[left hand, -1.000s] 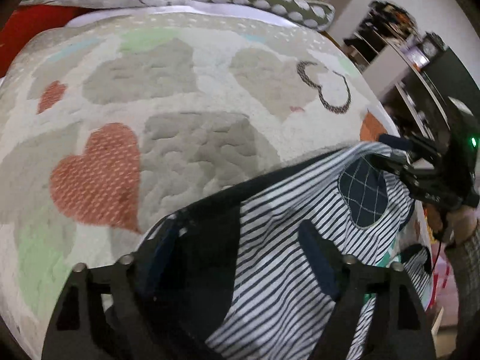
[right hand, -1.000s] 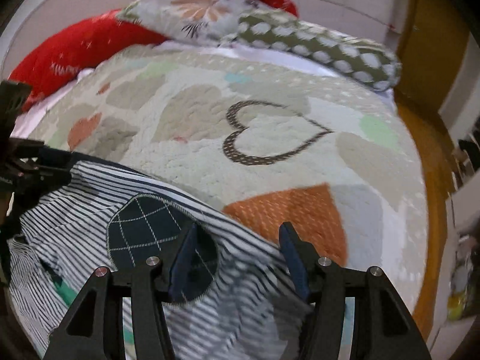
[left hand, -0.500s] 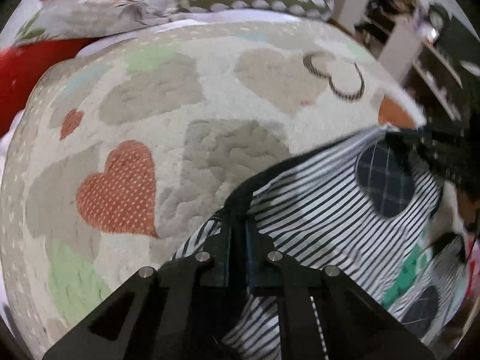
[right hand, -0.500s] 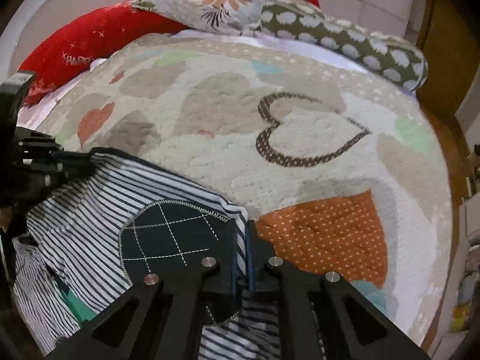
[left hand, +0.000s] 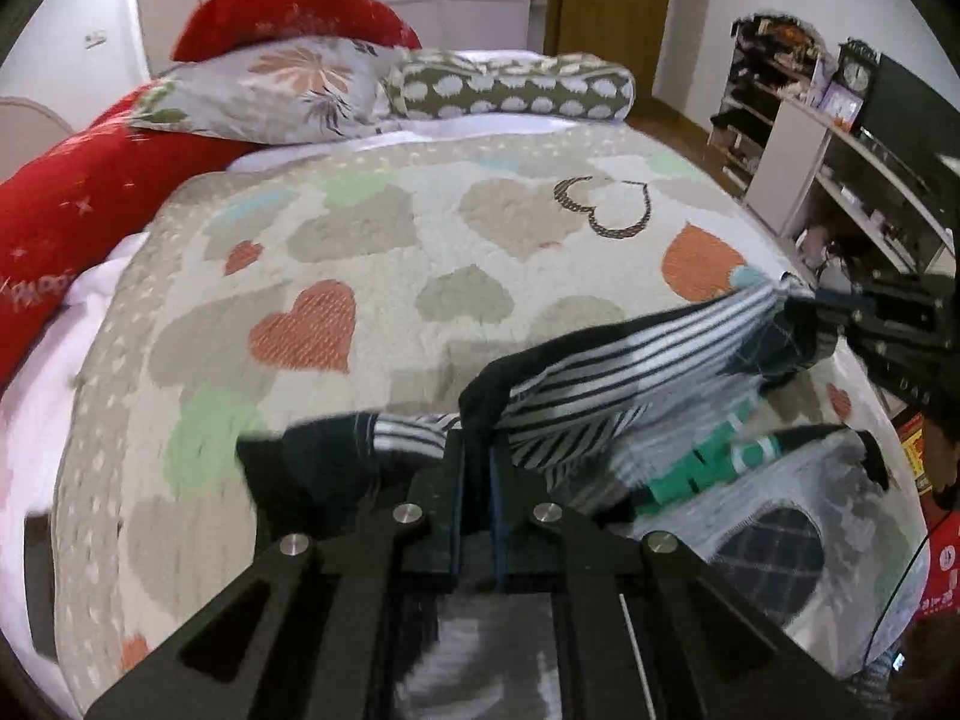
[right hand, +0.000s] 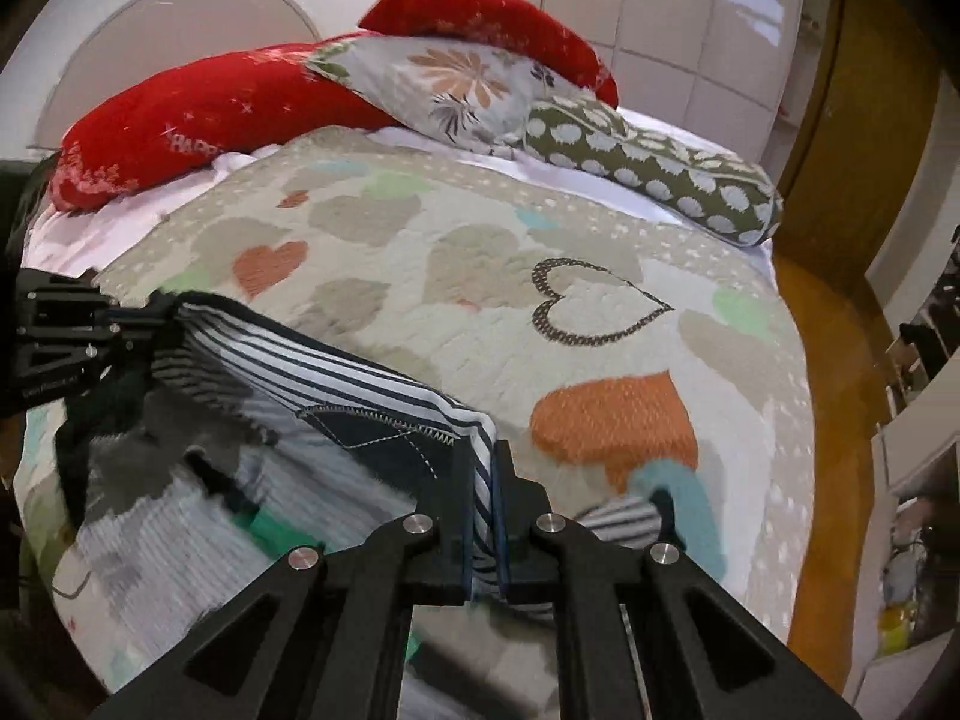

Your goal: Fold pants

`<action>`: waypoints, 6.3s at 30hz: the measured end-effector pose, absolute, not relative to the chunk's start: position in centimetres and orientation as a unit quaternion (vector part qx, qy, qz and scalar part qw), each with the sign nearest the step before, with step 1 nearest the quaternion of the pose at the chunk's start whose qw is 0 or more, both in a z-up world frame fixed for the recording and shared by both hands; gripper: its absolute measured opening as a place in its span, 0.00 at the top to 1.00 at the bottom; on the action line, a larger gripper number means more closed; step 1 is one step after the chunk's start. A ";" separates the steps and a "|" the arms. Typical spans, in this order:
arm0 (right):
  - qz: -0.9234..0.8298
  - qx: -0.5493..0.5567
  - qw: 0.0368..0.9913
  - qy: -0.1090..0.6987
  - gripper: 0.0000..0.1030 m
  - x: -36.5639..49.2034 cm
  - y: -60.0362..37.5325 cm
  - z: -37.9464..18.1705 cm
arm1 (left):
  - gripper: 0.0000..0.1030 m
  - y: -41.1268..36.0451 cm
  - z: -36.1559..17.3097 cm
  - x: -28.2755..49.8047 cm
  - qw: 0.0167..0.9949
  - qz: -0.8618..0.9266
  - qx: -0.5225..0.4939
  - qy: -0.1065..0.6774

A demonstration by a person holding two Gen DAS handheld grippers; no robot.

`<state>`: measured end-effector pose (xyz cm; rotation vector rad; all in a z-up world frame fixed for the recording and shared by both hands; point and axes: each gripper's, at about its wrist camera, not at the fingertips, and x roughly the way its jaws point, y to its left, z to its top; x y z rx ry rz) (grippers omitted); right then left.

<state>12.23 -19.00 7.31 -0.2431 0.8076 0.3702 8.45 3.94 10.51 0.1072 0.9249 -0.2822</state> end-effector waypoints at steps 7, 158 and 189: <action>0.190 -0.106 0.896 0.387 0.94 3.6 -18.8 4.9 | 0.97 4.5 9.3 0.1 0.898 -0.120 0.034 0.423; 0.042 0.174 0.924 0.337 0.51 -0.8 -25.2 1.7 | 0.31 12.1 4.1 1.5 0.860 0.008 -0.212 0.465; -0.028 0.265 0.912 0.312 0.39 -9.6 -31.8 -0.1 | 0.19 -4.3 10.6 -1.1 0.875 -0.192 0.016 0.443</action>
